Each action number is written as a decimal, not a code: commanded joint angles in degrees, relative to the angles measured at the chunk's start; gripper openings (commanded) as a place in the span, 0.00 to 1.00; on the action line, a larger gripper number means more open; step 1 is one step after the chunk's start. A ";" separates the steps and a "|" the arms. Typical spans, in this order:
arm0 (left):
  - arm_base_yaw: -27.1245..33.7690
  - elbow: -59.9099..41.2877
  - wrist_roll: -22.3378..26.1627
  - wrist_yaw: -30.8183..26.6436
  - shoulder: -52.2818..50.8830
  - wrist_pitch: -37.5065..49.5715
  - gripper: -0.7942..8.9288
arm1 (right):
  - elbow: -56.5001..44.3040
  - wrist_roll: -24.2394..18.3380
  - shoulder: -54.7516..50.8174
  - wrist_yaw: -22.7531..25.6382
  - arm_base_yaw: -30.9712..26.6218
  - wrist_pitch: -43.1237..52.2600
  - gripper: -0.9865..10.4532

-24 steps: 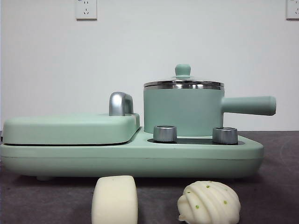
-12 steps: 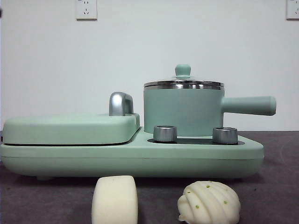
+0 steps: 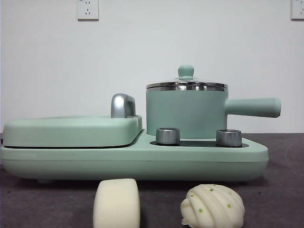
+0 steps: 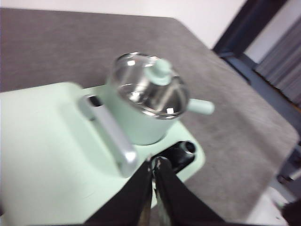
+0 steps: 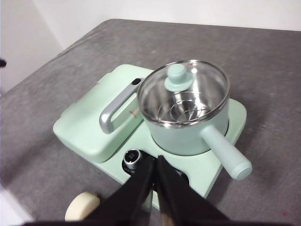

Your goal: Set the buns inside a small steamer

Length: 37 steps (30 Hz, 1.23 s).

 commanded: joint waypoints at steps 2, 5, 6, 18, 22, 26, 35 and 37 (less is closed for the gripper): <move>-0.72 1.70 1.27 0.87 0.55 1.81 0.10 | 0.92 -1.60 0.15 -0.15 0.26 0.26 0.10; -0.72 1.70 1.27 0.85 0.55 2.38 0.16 | 0.92 -1.57 0.15 -0.15 0.31 0.26 0.13; -0.72 1.70 1.27 0.85 0.55 2.34 0.21 | 0.92 -1.57 0.15 -0.15 0.31 0.26 0.16; -0.81 1.70 -2.25 0.85 1.31 3.39 0.56 | 0.92 -1.53 0.17 0.28 0.31 1.05 0.48; -1.25 2.25 -3.10 0.85 4.02 3.45 0.56 | 0.92 -1.51 0.15 0.24 0.31 1.84 0.48; -2.08 4.57 -3.43 0.85 8.79 3.32 0.56 | 0.92 -0.59 0.13 0.22 0.31 2.38 0.48; -6.01 20.63 -2.51 -1.55 25.59 -5.33 0.56 | 0.92 0.85 0.17 0.28 0.31 0.70 0.48; -6.99 25.75 -0.50 -2.91 29.99 -9.20 0.56 | 0.92 0.83 0.17 0.26 0.31 0.00 0.48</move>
